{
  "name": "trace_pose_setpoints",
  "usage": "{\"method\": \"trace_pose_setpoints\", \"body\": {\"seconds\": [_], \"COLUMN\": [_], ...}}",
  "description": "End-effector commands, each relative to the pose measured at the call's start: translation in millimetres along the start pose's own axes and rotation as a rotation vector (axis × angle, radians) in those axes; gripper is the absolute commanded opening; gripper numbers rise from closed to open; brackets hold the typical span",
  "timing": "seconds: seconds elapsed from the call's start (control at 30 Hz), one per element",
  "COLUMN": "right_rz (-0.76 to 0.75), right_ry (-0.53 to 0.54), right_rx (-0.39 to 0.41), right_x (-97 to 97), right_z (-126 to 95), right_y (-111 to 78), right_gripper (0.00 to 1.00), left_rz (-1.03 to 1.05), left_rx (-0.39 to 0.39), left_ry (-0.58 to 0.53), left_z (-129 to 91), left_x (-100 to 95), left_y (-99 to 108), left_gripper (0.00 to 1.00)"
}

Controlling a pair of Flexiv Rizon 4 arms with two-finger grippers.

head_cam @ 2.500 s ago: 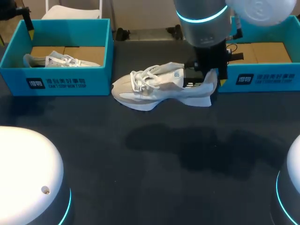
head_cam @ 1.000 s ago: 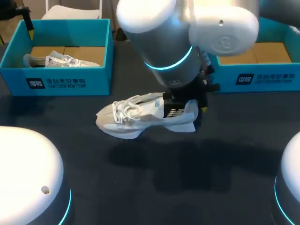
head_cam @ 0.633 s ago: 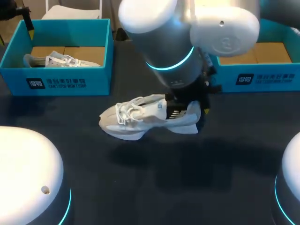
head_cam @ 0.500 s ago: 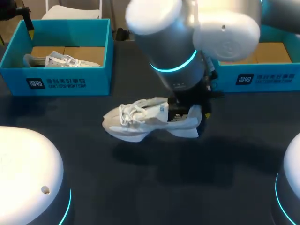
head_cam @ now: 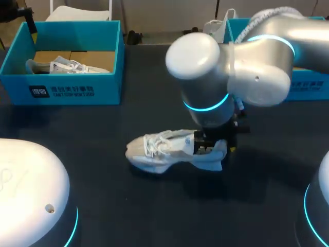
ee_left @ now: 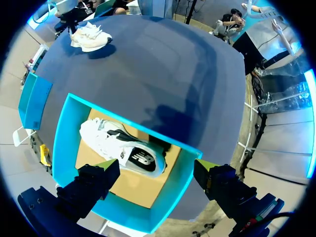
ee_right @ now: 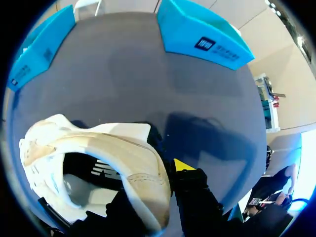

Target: Take the shoe out of the shoebox, open the shoe tongue, remove and reinsert the insole, then place the shoe into the shoebox

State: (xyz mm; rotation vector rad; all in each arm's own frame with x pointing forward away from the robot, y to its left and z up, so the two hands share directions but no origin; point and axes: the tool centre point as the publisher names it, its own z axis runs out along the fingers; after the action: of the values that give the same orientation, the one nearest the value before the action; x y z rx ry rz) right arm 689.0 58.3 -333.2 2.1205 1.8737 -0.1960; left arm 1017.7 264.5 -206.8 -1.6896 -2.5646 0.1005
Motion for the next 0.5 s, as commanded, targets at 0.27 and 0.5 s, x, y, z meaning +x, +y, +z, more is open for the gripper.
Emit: {"method": "trace_pose_setpoints", "body": {"seconds": [0.27, 0.5], "right_rz": [-0.045, -0.037], "right_ry": [0.071, 0.074], "right_rx": [-0.025, -0.028], "right_x": [-1.7, -2.2], "right_z": [43, 58], "right_y": [9.7, 8.3], "right_gripper": [0.0, 0.0], "left_rz": [0.001, 0.001], "left_rx": [0.001, 0.001], "left_ry": [0.002, 0.002], "left_z": [-1, -1], "left_x": [0.0, 0.0], "left_y": [1, 1], "left_gripper": [1.0, 1.0]}}
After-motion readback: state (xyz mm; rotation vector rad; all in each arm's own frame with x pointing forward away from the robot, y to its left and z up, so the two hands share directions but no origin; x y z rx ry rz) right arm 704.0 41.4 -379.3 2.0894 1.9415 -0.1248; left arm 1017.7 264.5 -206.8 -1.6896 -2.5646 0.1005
